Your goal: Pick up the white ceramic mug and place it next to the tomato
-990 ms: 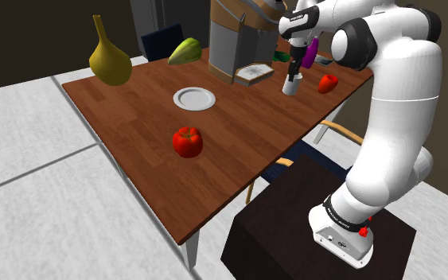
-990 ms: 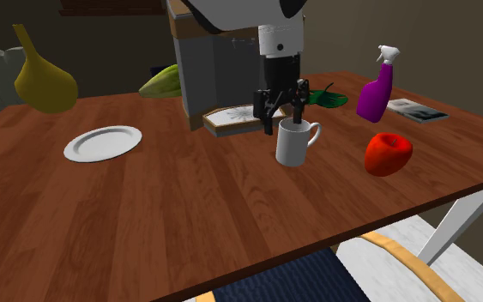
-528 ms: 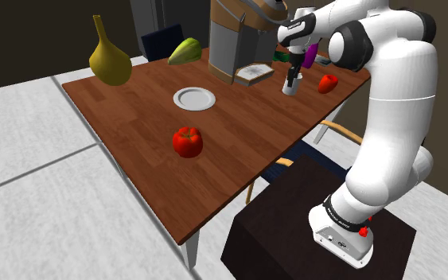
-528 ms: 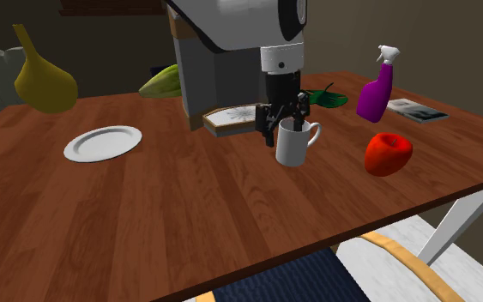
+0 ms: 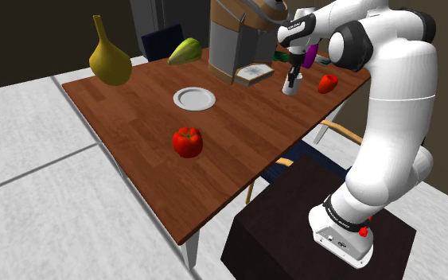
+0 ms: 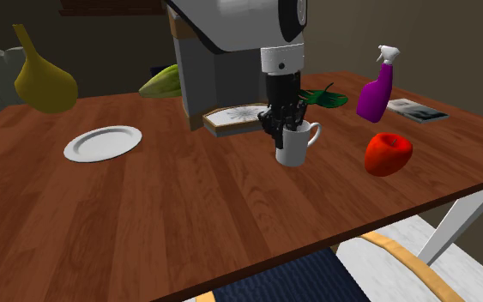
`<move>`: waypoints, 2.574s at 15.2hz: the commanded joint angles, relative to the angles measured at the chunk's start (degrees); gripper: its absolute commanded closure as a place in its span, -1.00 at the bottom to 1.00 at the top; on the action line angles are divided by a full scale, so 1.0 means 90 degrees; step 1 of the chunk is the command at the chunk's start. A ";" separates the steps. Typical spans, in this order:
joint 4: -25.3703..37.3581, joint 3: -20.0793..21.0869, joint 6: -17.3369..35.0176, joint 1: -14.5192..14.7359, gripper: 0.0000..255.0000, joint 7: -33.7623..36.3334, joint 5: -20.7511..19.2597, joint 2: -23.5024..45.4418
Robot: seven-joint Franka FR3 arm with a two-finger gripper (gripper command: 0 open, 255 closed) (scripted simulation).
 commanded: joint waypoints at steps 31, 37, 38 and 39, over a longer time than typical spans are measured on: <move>0.1484 -0.0120 -0.1787 -0.0067 1.00 -0.0074 -0.0148 -0.0348; 0.2094 -0.0131 -0.2331 -0.0150 1.00 -0.0123 -0.0126 -0.0290; 0.2208 -0.0132 -0.2427 -0.0169 1.00 -0.0133 -0.0119 -0.0272; 0.2328 -0.0133 -0.2524 -0.0188 1.00 -0.0143 -0.0111 -0.0251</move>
